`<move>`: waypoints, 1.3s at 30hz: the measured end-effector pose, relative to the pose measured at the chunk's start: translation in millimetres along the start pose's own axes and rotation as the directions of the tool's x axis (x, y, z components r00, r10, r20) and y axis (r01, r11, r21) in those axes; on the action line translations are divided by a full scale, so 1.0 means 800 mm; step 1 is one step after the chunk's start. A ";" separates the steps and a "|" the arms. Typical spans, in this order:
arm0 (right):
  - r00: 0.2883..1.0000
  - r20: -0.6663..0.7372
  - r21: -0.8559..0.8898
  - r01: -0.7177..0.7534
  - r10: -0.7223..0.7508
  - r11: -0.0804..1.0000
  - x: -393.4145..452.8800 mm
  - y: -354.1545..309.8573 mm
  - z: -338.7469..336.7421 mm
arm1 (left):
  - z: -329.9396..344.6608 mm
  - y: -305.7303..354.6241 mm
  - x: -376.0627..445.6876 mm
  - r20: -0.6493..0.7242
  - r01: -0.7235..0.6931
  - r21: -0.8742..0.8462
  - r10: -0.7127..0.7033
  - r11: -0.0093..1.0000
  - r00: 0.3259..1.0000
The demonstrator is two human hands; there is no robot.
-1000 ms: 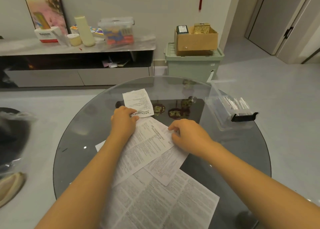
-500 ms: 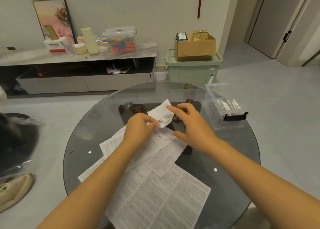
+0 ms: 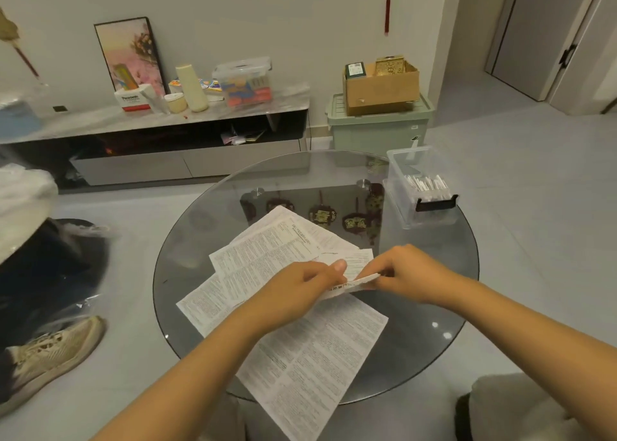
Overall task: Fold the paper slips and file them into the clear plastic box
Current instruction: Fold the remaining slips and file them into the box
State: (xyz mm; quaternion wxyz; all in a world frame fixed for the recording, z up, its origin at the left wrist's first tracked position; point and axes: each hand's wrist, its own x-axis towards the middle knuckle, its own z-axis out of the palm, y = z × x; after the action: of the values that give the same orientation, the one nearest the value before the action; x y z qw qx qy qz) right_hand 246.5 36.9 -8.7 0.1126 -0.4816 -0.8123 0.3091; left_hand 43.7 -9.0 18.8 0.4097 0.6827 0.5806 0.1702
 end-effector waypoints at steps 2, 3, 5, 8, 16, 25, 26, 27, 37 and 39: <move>1.000 0.009 0.058 -0.029 0.029 0.998 -0.004 0.001 0.003 | 0.007 -0.004 -0.001 0.060 -0.013 -0.060 0.016 0.998 0.998; 0.999 0.011 0.087 -0.043 0.042 0.995 -0.006 0.002 0.004 | 0.009 -0.006 0.000 0.086 -0.030 -0.081 0.036 0.996 0.996; 0.997 0.002 0.137 -0.079 0.079 0.987 -0.008 0.005 0.007 | 0.012 -0.010 0.004 0.096 -0.049 -0.054 0.054 0.997 0.994; 0.988 -0.020 0.175 -0.146 0.152 0.974 -0.006 0.007 0.011 | 0.016 -0.021 0.017 -0.027 -0.011 0.019 0.011 1.000 1.000; 0.945 -0.145 -0.010 -0.299 0.294 0.954 0.007 0.007 0.030 | 0.030 -0.036 0.052 -0.249 0.112 0.060 -0.093 0.992 0.964; 0.942 -0.280 -0.163 -0.238 0.186 0.958 0.010 0.001 0.026 | 0.035 -0.051 0.060 -0.295 0.084 0.295 0.007 0.952 0.955; 0.950 -0.272 -0.201 -0.212 0.154 0.956 0.010 0.003 0.026 | 0.034 -0.050 0.060 -0.298 0.050 0.326 0.053 0.944 0.953; 0.958 -0.258 -0.242 -0.187 0.123 0.952 0.009 0.004 0.025 | 0.034 -0.048 0.059 -0.292 0.011 0.357 0.100 0.934 0.951; 0.996 -0.033 -0.309 -0.090 0.084 0.947 0.009 0.011 0.025 | 0.039 -0.054 0.054 -0.008 -0.245 0.475 0.283 0.845 0.959; 0.997 -0.009 -0.333 -0.073 0.074 0.940 0.009 0.011 0.022 | 0.035 -0.053 0.054 0.013 -0.259 0.543 0.301 0.799 0.954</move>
State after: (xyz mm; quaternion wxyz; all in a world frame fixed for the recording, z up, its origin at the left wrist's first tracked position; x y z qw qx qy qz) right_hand 240.5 39.2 -28.8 0.0167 -0.5231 -0.8345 0.1722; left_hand 47.9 20.9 -40.8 0.1502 0.8415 0.5122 0.0839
